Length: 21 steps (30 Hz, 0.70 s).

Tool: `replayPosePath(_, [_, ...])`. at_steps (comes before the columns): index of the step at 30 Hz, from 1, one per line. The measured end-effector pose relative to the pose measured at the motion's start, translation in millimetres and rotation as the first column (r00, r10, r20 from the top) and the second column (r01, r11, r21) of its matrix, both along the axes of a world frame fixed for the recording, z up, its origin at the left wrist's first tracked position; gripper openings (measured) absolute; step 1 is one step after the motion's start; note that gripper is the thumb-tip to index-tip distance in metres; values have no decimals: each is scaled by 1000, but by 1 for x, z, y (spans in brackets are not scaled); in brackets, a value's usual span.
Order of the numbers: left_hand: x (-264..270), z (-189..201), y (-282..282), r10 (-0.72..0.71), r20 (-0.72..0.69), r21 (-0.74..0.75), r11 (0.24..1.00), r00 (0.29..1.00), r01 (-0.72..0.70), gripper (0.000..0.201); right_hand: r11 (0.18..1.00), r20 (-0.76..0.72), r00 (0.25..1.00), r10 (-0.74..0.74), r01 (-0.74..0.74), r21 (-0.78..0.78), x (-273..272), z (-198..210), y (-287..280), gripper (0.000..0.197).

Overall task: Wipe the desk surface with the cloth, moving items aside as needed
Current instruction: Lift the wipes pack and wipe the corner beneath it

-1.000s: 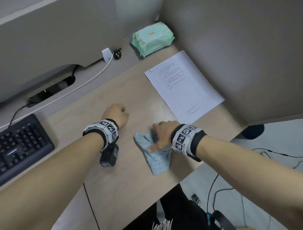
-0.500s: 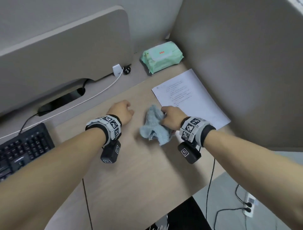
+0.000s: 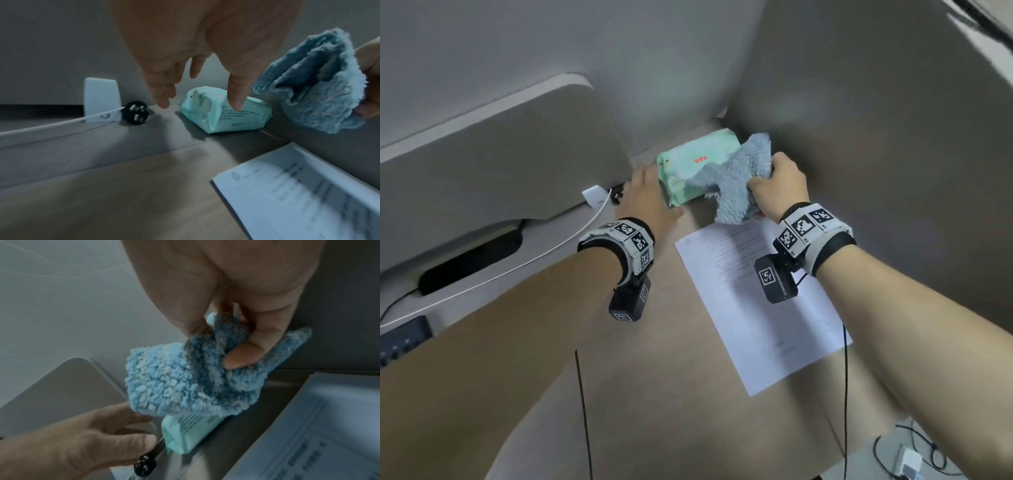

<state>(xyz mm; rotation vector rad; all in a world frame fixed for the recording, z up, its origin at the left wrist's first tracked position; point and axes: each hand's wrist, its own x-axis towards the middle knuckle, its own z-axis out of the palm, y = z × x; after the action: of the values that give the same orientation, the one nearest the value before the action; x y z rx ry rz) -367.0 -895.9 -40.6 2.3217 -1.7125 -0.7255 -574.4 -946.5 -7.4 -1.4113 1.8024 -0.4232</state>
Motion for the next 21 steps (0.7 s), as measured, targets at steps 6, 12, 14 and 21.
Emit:
replayPosePath(6, [-15, -15, -54, -148, 121, -11, 989, 982, 150, 97, 1000, 26, 1000, 4, -3, -22, -2, -17, -20, 17])
replayPosePath(12, [-25, -28, -76, -154, 179, 27, 988, 972, 152, 88, 1000, 34, 999, 17, -16, -15, -5, -30, -20, 16])
replayPosePath(14, [-27, -27, -76, -164, 211, 28, 986, 964, 162, 86, 1000, 28, 999, 29, -28, -14, -8, -32, -18, 15])
replayPosePath(21, [-12, -13, -41, -143, 139, -12, 989, 980, 146, 80, 1000, 8, 1000, 19, -19, -4, -11, -27, -14, 15])
